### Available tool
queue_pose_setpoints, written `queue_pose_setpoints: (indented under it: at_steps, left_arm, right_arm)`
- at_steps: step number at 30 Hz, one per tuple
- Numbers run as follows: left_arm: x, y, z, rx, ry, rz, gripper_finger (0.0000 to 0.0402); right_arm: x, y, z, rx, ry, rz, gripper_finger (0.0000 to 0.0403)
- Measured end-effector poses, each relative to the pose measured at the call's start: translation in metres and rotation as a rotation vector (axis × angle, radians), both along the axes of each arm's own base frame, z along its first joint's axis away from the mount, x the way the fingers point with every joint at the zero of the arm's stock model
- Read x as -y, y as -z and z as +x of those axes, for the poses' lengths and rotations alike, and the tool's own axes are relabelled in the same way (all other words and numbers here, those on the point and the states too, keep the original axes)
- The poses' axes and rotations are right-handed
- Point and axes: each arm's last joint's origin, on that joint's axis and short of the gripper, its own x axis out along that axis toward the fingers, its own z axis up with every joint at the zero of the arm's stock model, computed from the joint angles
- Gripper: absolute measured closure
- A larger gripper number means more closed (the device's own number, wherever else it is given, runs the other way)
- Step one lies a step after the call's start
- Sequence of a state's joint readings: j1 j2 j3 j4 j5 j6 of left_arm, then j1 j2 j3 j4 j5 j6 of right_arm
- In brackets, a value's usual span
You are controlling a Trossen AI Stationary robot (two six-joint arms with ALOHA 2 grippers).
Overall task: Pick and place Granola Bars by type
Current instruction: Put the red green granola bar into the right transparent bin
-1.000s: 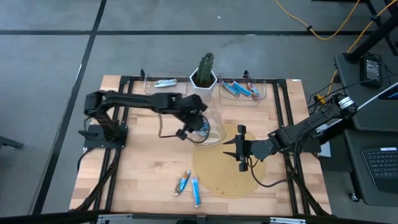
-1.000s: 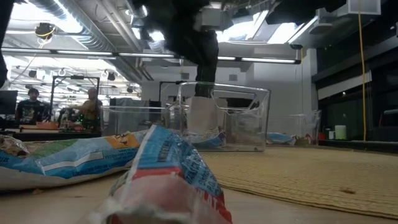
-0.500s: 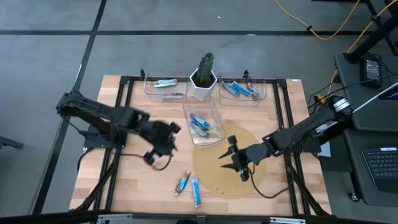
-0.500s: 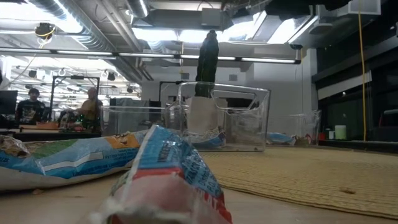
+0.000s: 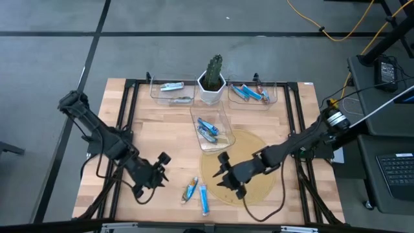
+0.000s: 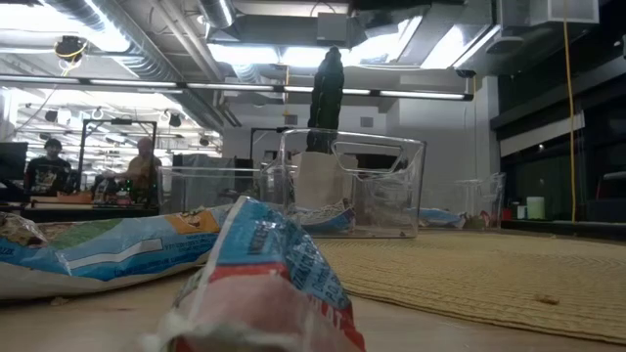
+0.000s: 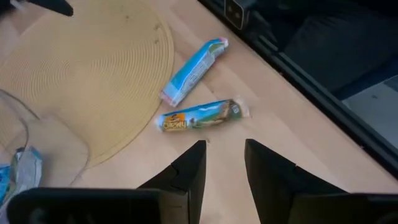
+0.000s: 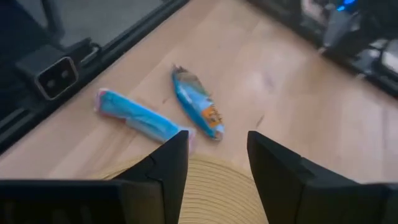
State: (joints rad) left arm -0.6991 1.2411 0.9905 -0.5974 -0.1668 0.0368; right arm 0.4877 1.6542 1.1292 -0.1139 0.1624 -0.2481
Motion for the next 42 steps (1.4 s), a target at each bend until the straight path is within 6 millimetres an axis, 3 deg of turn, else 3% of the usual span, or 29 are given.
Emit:
queue_pose_setpoints:
  at_steps: [9,15,21,30,42]
  left_arm:
    - [0.013,0.007,-0.004,0.091,0.027,0.028,0.0295]
    - [0.016,0.003,-0.001,0.172,0.077,0.068,0.03]
    - [0.013,0.003,0.001,0.19,0.024,0.094,0.0296]
    - [0.013,0.003,0.0,0.21,0.004,0.119,0.03]
    - [0.014,0.002,0.001,0.215,-0.01,0.097,0.0298]
  right_arm:
    - [-0.02,-0.013,0.034,-0.214,-0.048,-0.063,0.0225]
    - [-0.035,-0.009,0.049,-0.273,-0.157,-0.031,0.0162]
    - [-0.049,0.014,0.051,-0.283,-0.312,-0.162,0.0112]
    - [-0.058,0.038,0.059,-0.261,-0.448,-0.224,0.012]
    - [-0.053,0.054,0.087,-0.237,-0.535,-0.248,0.0121]
